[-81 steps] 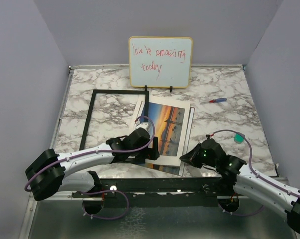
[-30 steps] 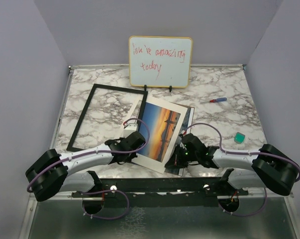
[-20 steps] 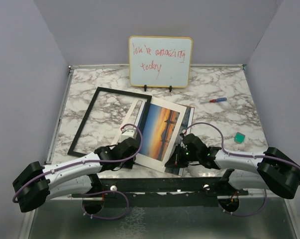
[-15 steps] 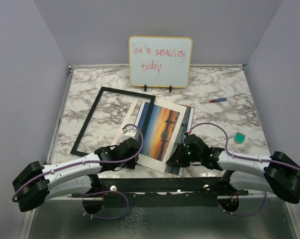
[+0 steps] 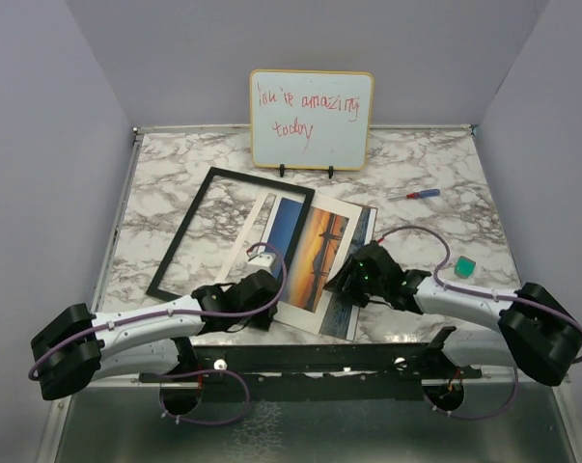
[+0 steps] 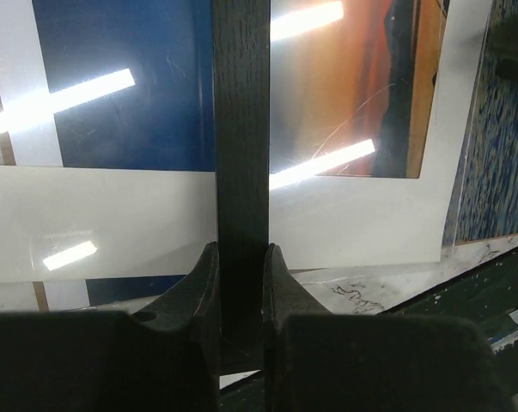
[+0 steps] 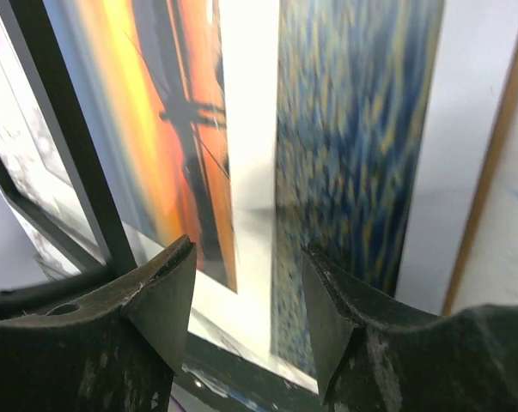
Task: Take the photo out of the frame
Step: Remove the photo frame item from the photo frame.
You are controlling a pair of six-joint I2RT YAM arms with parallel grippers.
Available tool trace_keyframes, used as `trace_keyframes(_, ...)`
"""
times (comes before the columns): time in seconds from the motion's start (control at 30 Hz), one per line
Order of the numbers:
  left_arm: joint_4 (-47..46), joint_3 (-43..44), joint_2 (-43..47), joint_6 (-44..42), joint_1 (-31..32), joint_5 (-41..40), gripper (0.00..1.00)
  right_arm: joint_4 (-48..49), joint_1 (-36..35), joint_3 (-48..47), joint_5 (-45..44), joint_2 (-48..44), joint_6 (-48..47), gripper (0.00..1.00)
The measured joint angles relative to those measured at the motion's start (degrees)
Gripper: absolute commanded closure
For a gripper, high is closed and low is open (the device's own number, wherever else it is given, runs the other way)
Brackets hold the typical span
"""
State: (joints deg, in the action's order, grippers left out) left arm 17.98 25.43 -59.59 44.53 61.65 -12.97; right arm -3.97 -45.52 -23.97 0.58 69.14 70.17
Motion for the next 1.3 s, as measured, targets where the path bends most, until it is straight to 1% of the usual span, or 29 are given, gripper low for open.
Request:
trace_keyframes(0.2,-0.15,0.0,0.46,0.57,0.0,-0.11,1.0,3.69,2.43,-5.27,1.03,8.48,-2.38,0.46)
trace_keyframes(0.4,-0.04,0.07,0.63,0.85,0.15,-0.46,1.0,11.45,2.82,-8.15,7.3,15.72,-6.43,0.46)
trace_keyframes(0.5,0.15,0.2,1.01,0.85,0.26,-0.59,1.0,12.09,2.82,-9.49,9.6,17.4,-8.37,0.45)
trace_keyframes(0.57,0.22,0.2,1.25,0.85,0.26,-0.59,0.87,10.97,2.82,-9.33,9.68,16.48,-9.05,0.43)
trace_keyframes(0.63,0.26,0.2,1.29,0.9,0.26,-0.59,0.73,7.89,2.82,-8.2,8.96,13.22,-9.46,0.4)
trace_keyframes(0.67,0.28,0.2,1.29,0.9,0.26,-0.59,0.69,5.64,2.82,-7.32,8.44,10.38,-9.7,0.39)
trace_keyframes(0.73,0.28,0.2,1.29,1.22,0.26,-0.7,0.66,1.03,2.82,-5.55,7.1,3.17,-10.16,0.37)
trace_keyframes(0.8,0.02,0.22,1.27,1.51,0.28,-0.57,0.56,-4.52,2.82,-4.59,5.57,-4.72,-10.91,0.38)
trace_keyframes(0.83,-0.09,0.35,1.18,1.51,0.37,-0.5,0.53,-7.45,2.82,-4.52,4.87,-7.85,-11.43,0.38)
trace_keyframes(0.93,-0.44,1.62,0.09,1.29,0.46,-0.07,0.48,-15.61,2.84,-4.46,4.22,-13.99,-12.44,0.41)
trace_keyframes(1.03,-1.16,4.07,-1.84,1.03,0.57,0.48,0.45,-21.0,2.82,-2.69,5.86,-18.23,-12.46,0.44)
trace_keyframes(1.2,-3.65,7.06,-4.0,0.24,0.68,2.08,0.43,-23.91,2.82,3.5,10.93,-26.08,-8.24,0.5)
trace_keyframes(1.3,-5.9,9.57,-7.93,-0.85,0.74,3.89,0.44,-24.52,2.82,5.95,13.31,-29.18,-6.27,0.5)
